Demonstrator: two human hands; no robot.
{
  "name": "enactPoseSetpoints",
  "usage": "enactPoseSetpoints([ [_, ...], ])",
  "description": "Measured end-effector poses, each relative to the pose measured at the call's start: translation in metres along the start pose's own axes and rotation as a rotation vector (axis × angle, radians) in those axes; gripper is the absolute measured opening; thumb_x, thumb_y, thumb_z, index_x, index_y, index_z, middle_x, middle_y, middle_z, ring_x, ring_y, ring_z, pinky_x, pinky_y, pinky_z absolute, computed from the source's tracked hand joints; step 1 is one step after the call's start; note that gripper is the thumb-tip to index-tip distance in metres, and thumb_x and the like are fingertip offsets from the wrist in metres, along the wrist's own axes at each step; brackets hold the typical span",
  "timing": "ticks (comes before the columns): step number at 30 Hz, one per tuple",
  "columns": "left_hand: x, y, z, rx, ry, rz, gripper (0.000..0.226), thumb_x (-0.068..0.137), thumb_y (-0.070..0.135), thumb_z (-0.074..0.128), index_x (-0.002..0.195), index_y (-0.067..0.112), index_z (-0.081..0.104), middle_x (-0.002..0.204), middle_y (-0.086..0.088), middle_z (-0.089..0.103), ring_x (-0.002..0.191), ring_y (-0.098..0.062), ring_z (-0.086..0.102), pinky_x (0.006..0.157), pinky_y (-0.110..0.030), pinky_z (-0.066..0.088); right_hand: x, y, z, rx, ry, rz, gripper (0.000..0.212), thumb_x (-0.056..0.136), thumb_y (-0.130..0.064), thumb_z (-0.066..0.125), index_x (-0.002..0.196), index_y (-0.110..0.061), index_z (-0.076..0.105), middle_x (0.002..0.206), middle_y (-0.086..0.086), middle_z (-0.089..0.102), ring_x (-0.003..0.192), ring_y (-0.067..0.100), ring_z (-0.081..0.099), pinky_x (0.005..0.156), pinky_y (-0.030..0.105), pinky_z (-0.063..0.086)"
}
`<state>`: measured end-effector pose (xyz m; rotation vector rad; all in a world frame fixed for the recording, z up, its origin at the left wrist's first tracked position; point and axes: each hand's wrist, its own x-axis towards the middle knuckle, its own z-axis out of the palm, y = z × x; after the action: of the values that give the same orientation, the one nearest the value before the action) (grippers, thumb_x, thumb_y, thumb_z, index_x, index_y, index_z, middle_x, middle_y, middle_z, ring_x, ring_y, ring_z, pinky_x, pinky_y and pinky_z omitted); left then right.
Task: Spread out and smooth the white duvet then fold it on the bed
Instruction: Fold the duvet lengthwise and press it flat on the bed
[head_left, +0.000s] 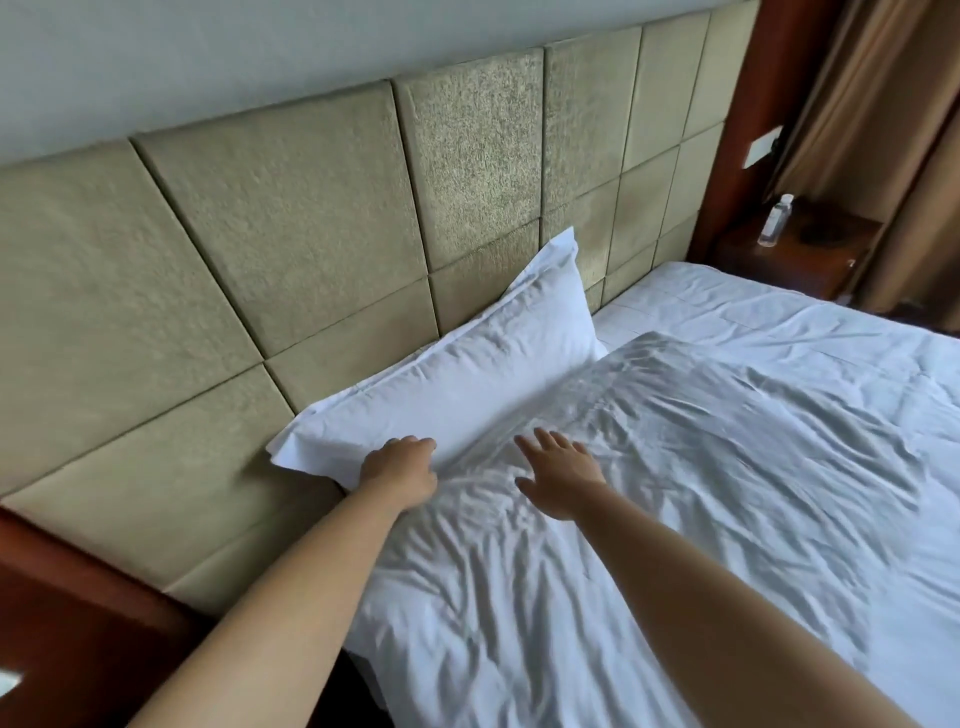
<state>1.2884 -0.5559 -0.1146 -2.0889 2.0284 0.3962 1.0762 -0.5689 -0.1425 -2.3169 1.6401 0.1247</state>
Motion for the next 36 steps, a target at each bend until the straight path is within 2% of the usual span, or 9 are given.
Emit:
enactPoseSetpoints([
  [9,0.188,-0.051,-0.02,-0.021,-0.02,-0.034,0.066,0.089,0.039,0.049,0.147,0.019,0.024,0.152,-0.007,0.024,0.135,-0.031,0.032,0.103,-0.039,0.037,0.184,-0.011,-0.01,-0.012,-0.07,0.023,0.072,0.094,-0.04,0.051,0.152,-0.028,0.009,0.16,0.003,0.002,0.145,0.025,0.012,0.115,0.046,0.022],
  [14,0.261,-0.056,0.005,0.032,-0.156,-0.044,0.109,0.076,0.057,0.062,0.151,0.025,-0.01,0.159,-0.008,-0.007,0.145,-0.034,0.009,0.114,-0.047,0.02,0.246,-0.006,0.019,-0.001,-0.129,0.091,0.099,0.084,-0.052,0.062,0.151,-0.035,-0.008,0.159,-0.002,-0.019,0.147,0.026,-0.004,0.113,0.053,0.02],
  [18,0.295,-0.053,0.022,-0.005,-0.098,-0.033,0.126,0.066,0.055,0.072,0.15,0.023,-0.016,0.154,-0.012,0.018,0.14,-0.028,0.028,0.111,-0.04,0.03,0.274,0.004,0.046,0.045,-0.186,0.16,0.115,0.075,-0.065,0.063,0.148,-0.034,-0.019,0.154,0.0,-0.033,0.144,0.031,-0.022,0.112,0.059,0.017],
  [21,0.299,-0.037,0.035,0.002,-0.001,-0.099,0.099,0.075,0.042,0.072,0.149,0.016,0.011,0.14,-0.011,0.042,0.123,-0.026,0.05,0.097,-0.034,0.042,0.278,0.009,0.064,0.055,-0.193,0.178,0.112,0.076,-0.07,0.055,0.149,-0.029,-0.019,0.152,0.0,-0.036,0.141,0.028,-0.031,0.111,0.062,0.008],
  [23,0.298,-0.025,0.043,0.023,0.097,-0.167,0.056,0.083,0.031,0.064,0.13,0.014,0.039,0.128,-0.007,0.055,0.114,-0.023,0.057,0.09,-0.031,0.045,0.274,0.009,0.074,0.075,-0.19,0.172,0.108,0.079,-0.07,0.051,0.15,-0.025,-0.017,0.152,0.004,-0.036,0.139,0.028,-0.034,0.111,0.062,0.001],
  [25,0.296,-0.019,0.043,0.028,0.106,-0.188,0.034,0.085,0.028,0.06,0.115,0.017,0.05,0.12,-0.003,0.062,0.111,-0.023,0.06,0.086,-0.029,0.045,0.272,0.009,0.078,0.083,-0.199,0.163,0.108,0.079,-0.071,0.048,0.15,-0.023,-0.017,0.15,0.005,-0.038,0.138,0.029,-0.036,0.109,0.066,-0.003],
  [28,0.287,-0.015,0.034,0.016,0.076,-0.124,0.025,0.087,0.029,0.055,0.111,0.02,0.055,0.117,-0.001,0.064,0.111,-0.024,0.06,0.086,-0.029,0.045,0.264,0.009,0.074,0.116,-0.208,0.159,0.114,0.079,-0.071,0.05,0.148,-0.017,-0.021,0.144,0.002,-0.042,0.136,0.031,-0.037,0.112,0.063,-0.002],
  [32,0.26,0.0,0.005,-0.127,0.134,-0.119,0.022,0.085,0.022,0.051,0.105,0.019,0.058,0.113,-0.004,0.065,0.108,-0.028,0.06,0.084,-0.031,0.046,0.238,0.005,0.053,0.233,-0.12,0.212,0.121,0.078,-0.063,0.061,0.146,-0.014,-0.027,0.146,0.002,-0.042,0.138,0.031,-0.034,0.117,0.046,0.01],
  [36,0.219,0.022,-0.025,-0.27,0.2,-0.108,0.008,0.082,0.014,0.045,0.086,0.017,0.051,0.103,-0.006,0.067,0.1,-0.031,0.062,0.076,-0.032,0.047,0.212,0.005,0.025,0.363,-0.006,0.328,0.134,0.073,-0.057,0.071,0.141,-0.016,-0.036,0.149,0.002,-0.041,0.144,0.029,-0.023,0.115,0.045,0.02],
])
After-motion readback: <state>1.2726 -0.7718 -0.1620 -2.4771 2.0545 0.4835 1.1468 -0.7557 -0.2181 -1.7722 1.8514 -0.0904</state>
